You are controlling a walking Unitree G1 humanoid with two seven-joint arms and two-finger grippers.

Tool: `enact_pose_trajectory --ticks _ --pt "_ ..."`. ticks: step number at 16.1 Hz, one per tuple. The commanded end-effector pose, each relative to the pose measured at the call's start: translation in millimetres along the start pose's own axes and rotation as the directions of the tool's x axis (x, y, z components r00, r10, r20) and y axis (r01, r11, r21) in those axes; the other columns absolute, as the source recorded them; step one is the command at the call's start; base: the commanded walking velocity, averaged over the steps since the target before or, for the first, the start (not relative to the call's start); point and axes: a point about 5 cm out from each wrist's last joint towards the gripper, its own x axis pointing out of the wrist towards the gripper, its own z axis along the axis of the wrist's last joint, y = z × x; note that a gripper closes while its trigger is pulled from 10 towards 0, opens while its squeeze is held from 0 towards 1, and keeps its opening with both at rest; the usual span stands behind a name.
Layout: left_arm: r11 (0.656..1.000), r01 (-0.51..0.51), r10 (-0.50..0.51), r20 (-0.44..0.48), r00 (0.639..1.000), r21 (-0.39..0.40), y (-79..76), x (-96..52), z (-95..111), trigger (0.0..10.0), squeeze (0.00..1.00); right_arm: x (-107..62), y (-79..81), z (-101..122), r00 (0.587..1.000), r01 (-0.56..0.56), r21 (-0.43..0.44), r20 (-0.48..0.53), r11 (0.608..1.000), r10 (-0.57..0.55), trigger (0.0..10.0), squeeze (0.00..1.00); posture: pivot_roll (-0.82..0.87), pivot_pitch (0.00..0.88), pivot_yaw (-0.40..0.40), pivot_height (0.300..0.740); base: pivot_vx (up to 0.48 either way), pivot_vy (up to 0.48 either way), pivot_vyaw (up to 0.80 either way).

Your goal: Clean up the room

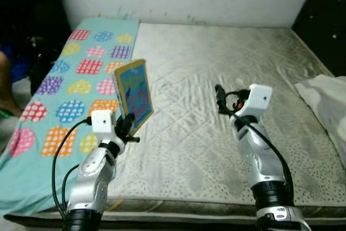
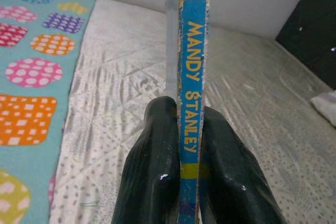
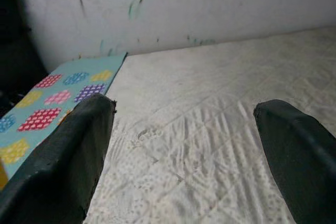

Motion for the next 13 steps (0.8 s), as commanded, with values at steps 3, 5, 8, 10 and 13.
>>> enact_pose_trajectory --ticks 3,5,8,10,13 --pt "1.000 0.002 -0.002 0.047 0.999 0.015 0.8 1.2 10.4 10.0 0.00 1.0 -0.3 2.2 1.000 -0.002 -0.004 0.009 1.000 0.002 10.0 0.00 -0.09 0.035 0.009 0.740 0.000 0.000 0.00" --pt "1.000 0.003 -0.003 0.046 0.999 0.015 0.7 1.1 10.3 10.0 0.00 0.6 -0.4 1.6 1.000 -0.002 -0.007 0.008 1.000 0.003 10.0 0.00 -0.09 0.036 0.009 0.740 0.000 -0.150 0.00" --pt "1.000 0.003 -0.004 0.044 0.999 0.015 1.0 1.5 10.0 10.0 0.00 0.4 -0.1 1.2 1.000 -0.008 -0.016 0.007 1.000 0.008 10.0 0.00 -0.09 0.037 0.010 0.740 0.000 -0.366 0.00" --pt "1.000 0.003 -0.004 0.044 0.999 0.015 0.9 2.1 10.1 10.0 0.00 0.3 -0.2 0.8 1.000 -0.008 -0.027 0.006 1.000 0.008 10.0 0.00 -0.09 0.036 0.010 0.740 0.000 -0.480 0.00" --pt "1.000 0.002 -0.003 0.043 0.999 0.015 0.7 2.4 10.2 10.0 0.00 0.2 -0.2 0.5 1.000 -0.009 -0.027 0.005 1.000 0.009 10.0 0.00 -0.09 0.035 0.009 0.740 0.000 -0.480 0.00"
